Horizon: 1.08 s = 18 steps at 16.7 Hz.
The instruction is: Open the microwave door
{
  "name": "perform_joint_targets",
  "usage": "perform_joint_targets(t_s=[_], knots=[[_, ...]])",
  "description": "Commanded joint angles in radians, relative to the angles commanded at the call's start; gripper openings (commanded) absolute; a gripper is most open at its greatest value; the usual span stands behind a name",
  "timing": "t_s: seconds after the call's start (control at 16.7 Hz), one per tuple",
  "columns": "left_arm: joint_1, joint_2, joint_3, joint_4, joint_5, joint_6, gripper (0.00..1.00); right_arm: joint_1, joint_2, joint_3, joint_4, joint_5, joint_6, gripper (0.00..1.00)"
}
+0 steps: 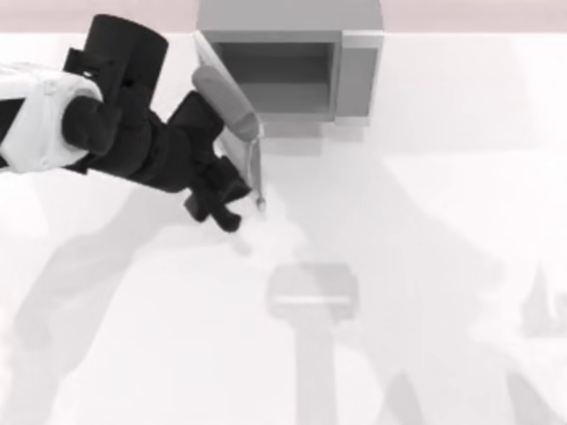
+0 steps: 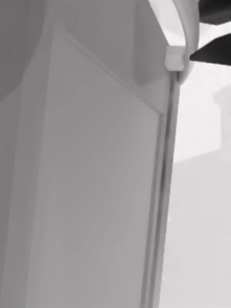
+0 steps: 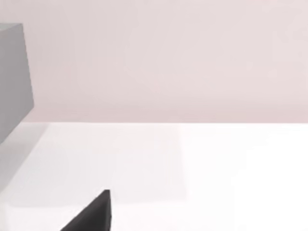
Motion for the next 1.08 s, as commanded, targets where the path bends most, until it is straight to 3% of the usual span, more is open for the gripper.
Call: perform_joint_targets(t_s=[0.48, 1.08], knots=[[0.0, 0.0, 0.0, 0.0, 0.0, 0.0, 0.0, 0.0, 0.0, 0.0, 0.0, 0.0, 0.0, 1.0], [0.03, 0.002, 0.008, -0.038, 0.043, 0.074, 0.0, 0.0, 0.0, 0.0, 0.0, 0.0, 0.0, 1.0]])
